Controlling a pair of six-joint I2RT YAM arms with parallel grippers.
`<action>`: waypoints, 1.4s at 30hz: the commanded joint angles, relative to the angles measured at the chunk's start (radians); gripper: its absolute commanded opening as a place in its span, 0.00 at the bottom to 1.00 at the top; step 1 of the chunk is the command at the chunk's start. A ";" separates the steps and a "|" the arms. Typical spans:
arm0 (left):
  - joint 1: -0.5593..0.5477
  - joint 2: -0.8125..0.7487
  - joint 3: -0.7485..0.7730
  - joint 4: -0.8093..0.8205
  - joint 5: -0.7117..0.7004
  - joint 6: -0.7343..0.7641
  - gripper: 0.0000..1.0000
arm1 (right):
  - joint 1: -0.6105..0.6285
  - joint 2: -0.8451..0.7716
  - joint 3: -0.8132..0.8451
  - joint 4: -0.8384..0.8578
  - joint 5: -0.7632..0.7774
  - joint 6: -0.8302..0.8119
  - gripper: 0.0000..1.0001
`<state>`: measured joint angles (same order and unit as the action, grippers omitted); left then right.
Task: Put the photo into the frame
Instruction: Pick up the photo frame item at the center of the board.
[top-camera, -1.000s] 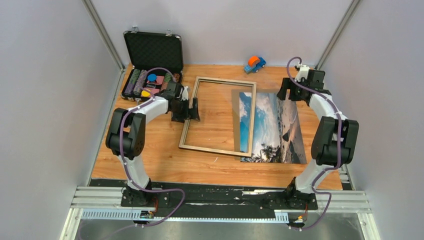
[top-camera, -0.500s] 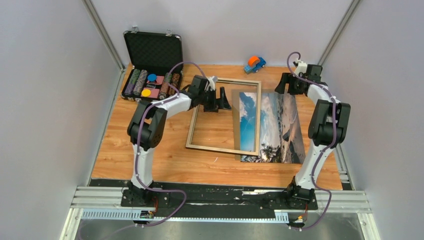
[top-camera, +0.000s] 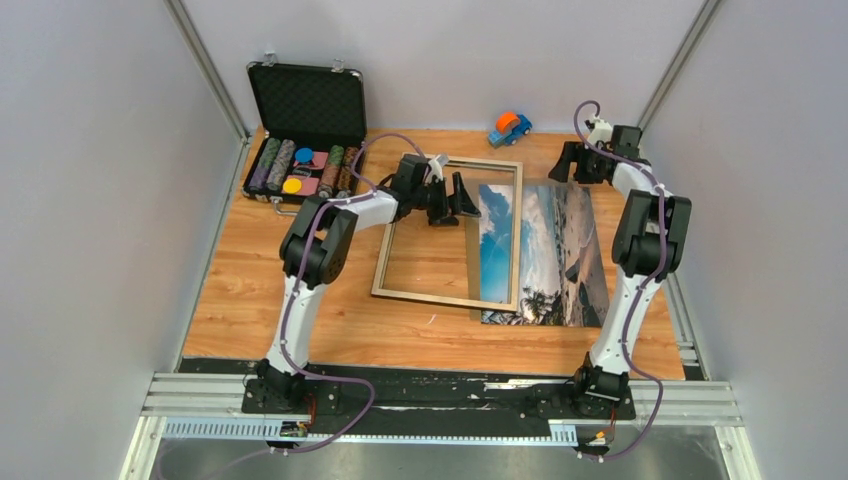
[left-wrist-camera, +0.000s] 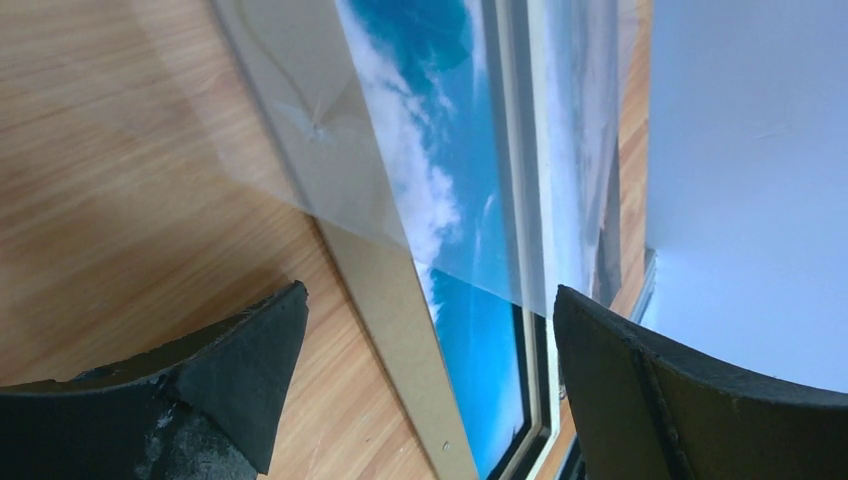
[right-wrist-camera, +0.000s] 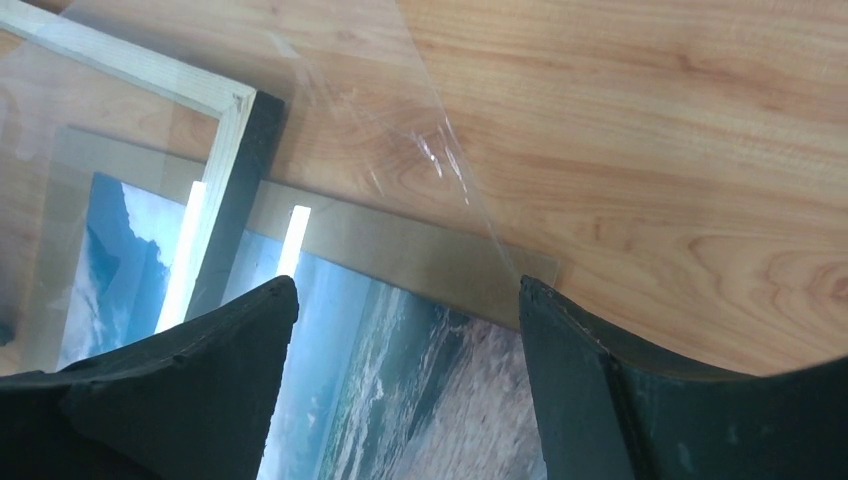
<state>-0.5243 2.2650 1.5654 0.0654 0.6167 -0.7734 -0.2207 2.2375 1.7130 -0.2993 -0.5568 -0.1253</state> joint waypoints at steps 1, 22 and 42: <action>-0.012 0.041 0.045 0.082 0.051 -0.064 1.00 | -0.007 0.041 0.094 -0.007 -0.033 -0.009 0.80; -0.021 0.146 0.069 0.374 0.165 -0.310 0.42 | -0.029 0.055 0.107 -0.074 -0.055 0.047 0.79; -0.004 0.129 0.091 0.323 0.164 -0.280 0.00 | -0.051 -0.109 -0.028 -0.073 -0.101 0.052 0.78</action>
<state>-0.5392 2.4317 1.6432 0.3859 0.7677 -1.0729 -0.2600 2.2364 1.7115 -0.3832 -0.6144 -0.0803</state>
